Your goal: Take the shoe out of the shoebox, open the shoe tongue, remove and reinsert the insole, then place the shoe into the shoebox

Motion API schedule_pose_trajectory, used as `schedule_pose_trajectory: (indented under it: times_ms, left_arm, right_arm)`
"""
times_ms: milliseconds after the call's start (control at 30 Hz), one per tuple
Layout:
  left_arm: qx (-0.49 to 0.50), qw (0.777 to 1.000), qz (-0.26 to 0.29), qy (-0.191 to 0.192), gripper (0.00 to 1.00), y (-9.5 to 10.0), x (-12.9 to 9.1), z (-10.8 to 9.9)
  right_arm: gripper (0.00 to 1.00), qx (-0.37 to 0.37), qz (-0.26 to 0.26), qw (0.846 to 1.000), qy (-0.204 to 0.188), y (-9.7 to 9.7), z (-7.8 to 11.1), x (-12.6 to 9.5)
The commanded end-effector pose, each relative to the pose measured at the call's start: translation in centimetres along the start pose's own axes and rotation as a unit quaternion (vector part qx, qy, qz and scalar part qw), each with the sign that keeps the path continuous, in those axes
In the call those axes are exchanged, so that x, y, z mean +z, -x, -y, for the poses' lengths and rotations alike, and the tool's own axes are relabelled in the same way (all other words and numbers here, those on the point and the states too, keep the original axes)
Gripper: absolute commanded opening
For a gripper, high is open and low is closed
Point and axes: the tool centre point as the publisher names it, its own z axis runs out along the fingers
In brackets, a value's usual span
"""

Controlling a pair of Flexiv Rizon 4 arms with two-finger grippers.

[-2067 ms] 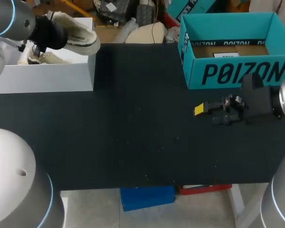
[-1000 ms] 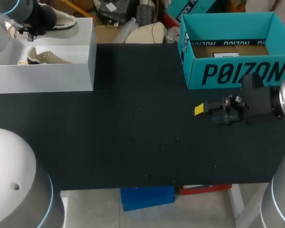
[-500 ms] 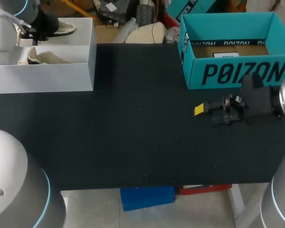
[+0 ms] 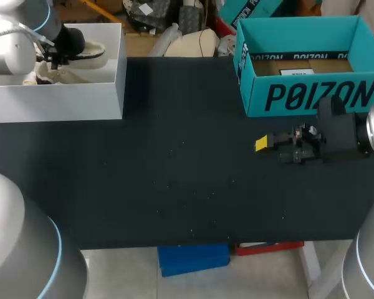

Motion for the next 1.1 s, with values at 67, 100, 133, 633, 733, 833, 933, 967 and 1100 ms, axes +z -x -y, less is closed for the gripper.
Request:
schedule_pose_trajectory:
  times_ms: [67,100,133,633,733,833,933,967,1100]
  left_arm:
    - [-0.002,1.000,-0.003,0.003,0.00,0.0,1.1,-0.1]
    - [-0.003,1.000,0.000,0.010,0.00,0.0,1.2,-0.2]
    - [0.000,1.000,0.004,0.013,0.00,-0.1,1.3,-0.2]
    - [-0.004,1.000,0.016,0.001,0.43,0.8,-3.6,0.9]
    - [0.003,1.000,0.028,-0.002,0.44,1.1,-5.7,1.6]
    - [-0.001,1.000,0.028,-0.006,0.47,1.3,-8.0,2.1]
    - [-0.020,1.000,0.016,-0.019,0.80,1.0,-10.6,2.5]
    - [-0.025,0.999,0.011,-0.021,1.00,0.8,-11.4,2.6]
    - [-0.053,0.998,-0.019,-0.032,1.00,-0.6,-14.5,3.4]
  right_arm:
    - [1.00,0.000,0.001,1.000,0.000,0.0,0.0,0.1]
    - [1.00,0.000,0.001,1.000,0.000,0.0,0.0,0.1]
    - [1.00,0.000,0.001,1.000,0.000,0.0,0.0,0.1]
    - [1.00,0.000,0.001,1.000,0.000,0.0,0.0,0.1]
    - [1.00,0.000,0.001,1.000,0.000,0.0,0.0,0.1]
    - [1.00,0.000,0.001,1.000,0.000,0.0,0.0,0.1]
    - [1.00,0.000,0.001,1.000,0.000,0.0,0.0,0.1]
    - [1.00,0.000,0.001,1.000,0.000,0.0,0.0,0.1]
    - [1.00,0.000,0.001,1.000,0.000,0.0,0.0,0.1]
